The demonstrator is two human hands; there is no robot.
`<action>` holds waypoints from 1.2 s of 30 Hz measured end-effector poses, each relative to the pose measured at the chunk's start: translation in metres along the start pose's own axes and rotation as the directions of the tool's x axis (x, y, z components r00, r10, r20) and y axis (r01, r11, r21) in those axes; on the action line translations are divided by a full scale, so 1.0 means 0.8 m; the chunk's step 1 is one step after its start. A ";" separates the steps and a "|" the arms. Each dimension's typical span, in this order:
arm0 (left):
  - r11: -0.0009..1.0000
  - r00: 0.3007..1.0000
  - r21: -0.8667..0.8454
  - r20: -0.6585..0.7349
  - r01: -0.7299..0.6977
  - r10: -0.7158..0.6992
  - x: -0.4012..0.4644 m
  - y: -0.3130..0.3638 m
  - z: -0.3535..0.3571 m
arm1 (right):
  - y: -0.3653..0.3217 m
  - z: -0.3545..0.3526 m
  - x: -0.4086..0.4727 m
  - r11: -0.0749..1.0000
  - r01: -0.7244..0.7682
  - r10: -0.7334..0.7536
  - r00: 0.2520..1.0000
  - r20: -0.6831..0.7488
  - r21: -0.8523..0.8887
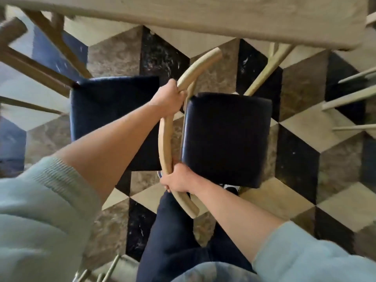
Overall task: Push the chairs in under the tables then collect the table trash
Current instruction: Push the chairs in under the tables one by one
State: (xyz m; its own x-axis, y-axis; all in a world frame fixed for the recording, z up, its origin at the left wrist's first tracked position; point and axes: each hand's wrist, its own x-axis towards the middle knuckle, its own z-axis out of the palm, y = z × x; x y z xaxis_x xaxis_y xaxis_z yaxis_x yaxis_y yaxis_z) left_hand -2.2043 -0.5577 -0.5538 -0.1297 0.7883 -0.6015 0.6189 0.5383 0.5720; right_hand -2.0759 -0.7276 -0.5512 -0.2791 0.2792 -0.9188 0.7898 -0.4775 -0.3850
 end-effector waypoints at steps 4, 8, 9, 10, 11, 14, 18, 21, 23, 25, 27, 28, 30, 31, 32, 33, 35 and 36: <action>0.999 1.000 -0.050 0.024 0.014 -0.013 -0.017 -0.014 -0.004 | -0.005 0.000 -0.012 0.998 -0.043 0.045 0.998 0.036 -0.051; 0.988 0.996 -0.128 0.045 0.088 -0.083 -0.035 -0.047 -0.030 | -0.007 0.007 -0.018 0.985 -0.066 0.075 0.996 0.048 -0.158; 0.982 0.994 -0.154 0.042 0.110 -0.105 -0.039 -0.058 -0.036 | -0.008 0.006 -0.018 0.977 -0.076 0.086 0.995 0.045 -0.200; 0.974 0.991 -0.181 0.035 0.133 -0.129 -0.044 -0.067 -0.042 | -0.008 0.003 -0.019 0.969 -0.075 0.086 0.995 0.040 -0.235; 0.966 0.988 -0.207 0.028 0.154 -0.152 -0.046 -0.075 -0.045 | -0.007 -0.001 -0.018 0.963 -0.073 0.084 0.996 0.031 -0.259; 0.938 0.977 -0.278 0.000 0.207 -0.215 -0.053 -0.085 -0.054 | -0.006 -0.019 -0.019 0.950 -0.026 0.026 1.000 -0.004 -0.312; 0.871 0.958 -0.414 0.006 0.264 -0.288 -0.052 -0.076 -0.052 | 0.000 -0.074 -0.019 0.945 0.048 -0.053 0.999 -0.009 -0.322; 0.795 0.928 -0.517 -0.004 0.316 -0.372 -0.050 -0.066 -0.041 | 0.003 -0.123 -0.017 0.903 0.063 -0.069 0.998 0.000 -0.426; 0.729 0.906 -0.597 -0.006 0.336 -0.423 -0.048 -0.058 -0.034 | 0.001 -0.154 -0.015 0.868 0.083 -0.106 0.994 -0.019 -0.490; 0.649 0.880 -0.677 -0.005 0.346 -0.474 -0.045 -0.044 -0.026 | 0.003 -0.188 -0.015 0.817 0.114 -0.174 0.983 -0.054 -0.565; 0.618 0.855 -0.697 -0.014 0.363 -0.519 -0.044 -0.030 -0.019 | 0.006 -0.220 -0.017 0.753 0.136 -0.256 0.962 -0.096 -0.644; 0.642 0.847 -0.665 -0.029 0.380 -0.531 -0.042 -0.017 -0.013 | 0.009 -0.242 -0.020 0.715 0.134 -0.308 0.942 -0.137 -0.686; 0.715 0.845 -0.566 -0.057 0.411 -0.531 -0.037 0.006 -0.003 | 0.015 -0.284 -0.025 0.657 0.103 -0.395 0.891 -0.224 -0.747; 0.740 0.849 -0.520 -0.054 0.426 -0.526 -0.036 0.018 0.000 | 0.018 -0.305 -0.027 0.643 0.083 -0.416 0.873 -0.255 -0.761; 0.763 0.858 -0.477 -0.032 0.437 -0.512 -0.035 0.030 0.004 | 0.023 -0.324 -0.029 0.631 0.058 -0.418 0.865 -0.276 -0.773; 0.783 0.866 -0.430 -0.009 0.449 -0.501 -0.032 0.046 0.011 | 0.030 -0.350 -0.030 0.615 0.031 -0.416 0.861 -0.291 -0.788; 0.826 0.875 -0.312 0.033 0.469 -0.483 -0.028 0.077 0.028 | 0.047 -0.396 -0.037 0.590 -0.025 -0.394 0.864 -0.315 -0.807; 0.840 0.876 -0.263 0.048 0.475 -0.481 -0.027 0.092 0.038 | 0.057 -0.417 -0.041 0.579 -0.035 -0.390 0.865 -0.315 -0.815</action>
State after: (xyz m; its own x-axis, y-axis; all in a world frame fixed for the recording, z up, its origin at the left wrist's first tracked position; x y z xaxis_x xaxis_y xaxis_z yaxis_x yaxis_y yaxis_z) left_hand -2.1322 -0.5442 -0.5153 -0.3741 0.4171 -0.8283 0.2542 0.9051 0.3409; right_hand -1.8486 -0.4808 -0.5099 -0.3780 0.6901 -0.6172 0.9119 0.3927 -0.1193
